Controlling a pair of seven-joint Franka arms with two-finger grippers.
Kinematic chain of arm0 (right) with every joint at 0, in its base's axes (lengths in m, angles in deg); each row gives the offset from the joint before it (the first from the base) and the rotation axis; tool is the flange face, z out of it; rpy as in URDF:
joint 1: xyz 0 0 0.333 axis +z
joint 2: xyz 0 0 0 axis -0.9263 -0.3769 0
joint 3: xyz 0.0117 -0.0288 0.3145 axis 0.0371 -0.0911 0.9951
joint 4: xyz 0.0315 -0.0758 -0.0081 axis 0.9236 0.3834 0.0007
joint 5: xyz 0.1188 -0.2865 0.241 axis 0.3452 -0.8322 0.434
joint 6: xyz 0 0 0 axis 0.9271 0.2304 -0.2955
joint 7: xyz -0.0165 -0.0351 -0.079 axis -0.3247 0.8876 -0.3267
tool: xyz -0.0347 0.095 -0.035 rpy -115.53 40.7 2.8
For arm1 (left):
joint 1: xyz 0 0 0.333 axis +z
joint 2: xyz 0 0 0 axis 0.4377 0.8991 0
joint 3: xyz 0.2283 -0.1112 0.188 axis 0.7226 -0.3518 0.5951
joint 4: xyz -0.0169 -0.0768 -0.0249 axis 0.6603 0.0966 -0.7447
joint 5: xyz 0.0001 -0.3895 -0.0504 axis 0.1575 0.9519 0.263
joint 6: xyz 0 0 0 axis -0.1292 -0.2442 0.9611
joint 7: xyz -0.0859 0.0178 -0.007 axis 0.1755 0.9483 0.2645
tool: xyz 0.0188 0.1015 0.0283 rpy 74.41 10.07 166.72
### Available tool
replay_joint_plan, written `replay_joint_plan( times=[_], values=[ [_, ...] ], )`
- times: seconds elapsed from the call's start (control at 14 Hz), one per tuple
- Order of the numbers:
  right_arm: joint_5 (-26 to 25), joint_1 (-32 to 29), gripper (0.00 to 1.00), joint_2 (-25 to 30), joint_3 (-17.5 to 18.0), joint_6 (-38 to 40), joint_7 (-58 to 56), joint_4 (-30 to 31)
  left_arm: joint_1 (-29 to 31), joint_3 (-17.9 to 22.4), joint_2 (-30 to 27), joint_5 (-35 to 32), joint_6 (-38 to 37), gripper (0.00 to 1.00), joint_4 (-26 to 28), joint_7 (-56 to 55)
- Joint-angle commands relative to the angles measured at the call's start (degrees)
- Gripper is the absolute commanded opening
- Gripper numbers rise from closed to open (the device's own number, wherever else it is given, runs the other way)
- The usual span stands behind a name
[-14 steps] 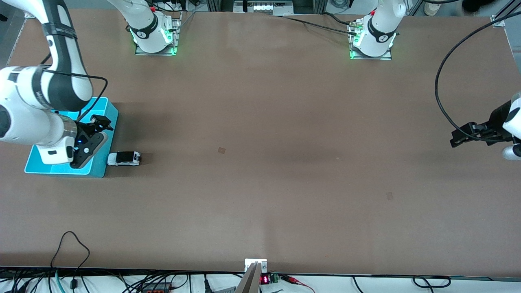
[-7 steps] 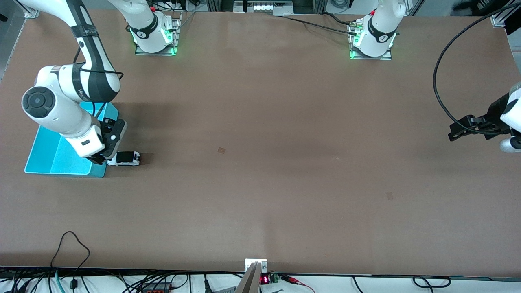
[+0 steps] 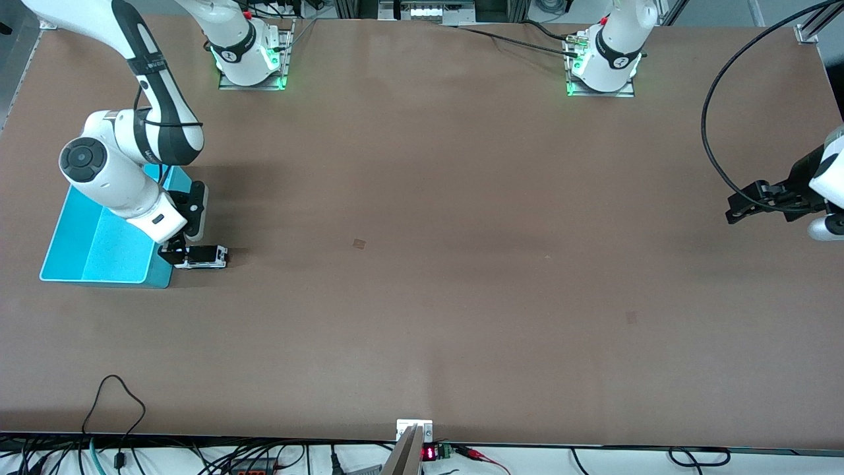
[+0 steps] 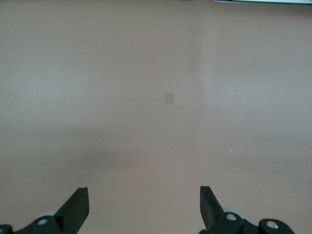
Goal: Wind and store white jeep toy
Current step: 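Lower the right gripper to the jeep while the left gripper withdraws, then grasp the white jeep with the right gripper and lift it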
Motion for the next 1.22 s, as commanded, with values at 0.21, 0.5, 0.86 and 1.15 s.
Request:
replay_joint_plan(
  times=[0.21, 0.5, 0.86, 1.15],
  values=[
    [-0.63, -2.01, 1.00, -3.69, 1.35, -6.39, -3.91, 0.27, -0.20, -0.88, -1.21, 1.25, -2.15, 1.00, -0.24, -2.25],
    [-0.63, -2.01, 1.00, -6.94, 1.35, -10.96, -4.27, -0.26, 0.15, -1.14, -2.00, 1.17, -3.03, 1.00, 0.73, -2.07],
    [-0.54, -2.01, 1.00, -9.31, 1.27, -13.42, -4.27, -1.05, 0.24, -1.15, -2.09, 1.08, -3.91, 1.00, 0.73, -1.89],
    [-0.45, -2.01, 1.00, -10.55, 1.27, -14.57, -3.83, -1.05, 0.59, -1.06, -2.00, 1.17, -3.73, 1.00, 0.73, -1.89]
  ],
)
